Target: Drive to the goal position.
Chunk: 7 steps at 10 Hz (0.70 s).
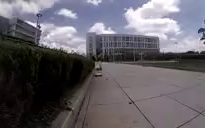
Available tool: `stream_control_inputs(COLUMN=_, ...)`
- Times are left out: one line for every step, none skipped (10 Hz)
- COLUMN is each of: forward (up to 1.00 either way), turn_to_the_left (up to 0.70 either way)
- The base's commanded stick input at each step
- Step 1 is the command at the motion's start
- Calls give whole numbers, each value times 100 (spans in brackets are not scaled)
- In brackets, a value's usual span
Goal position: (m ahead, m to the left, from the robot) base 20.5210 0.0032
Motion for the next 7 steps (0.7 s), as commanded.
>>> stream_control_inputs(forward=4, turn_to_the_left=0)
stream_control_inputs(forward=4, turn_to_the_left=0)
stream_control_inputs(forward=4, turn_to_the_left=0)
stream_control_inputs(forward=4, turn_to_the_left=0)
stream_control_inputs(forward=4, turn_to_the_left=0)
stream_control_inputs(forward=4, turn_to_the_left=0)
stream_control_inputs(forward=4, turn_to_the_left=0)
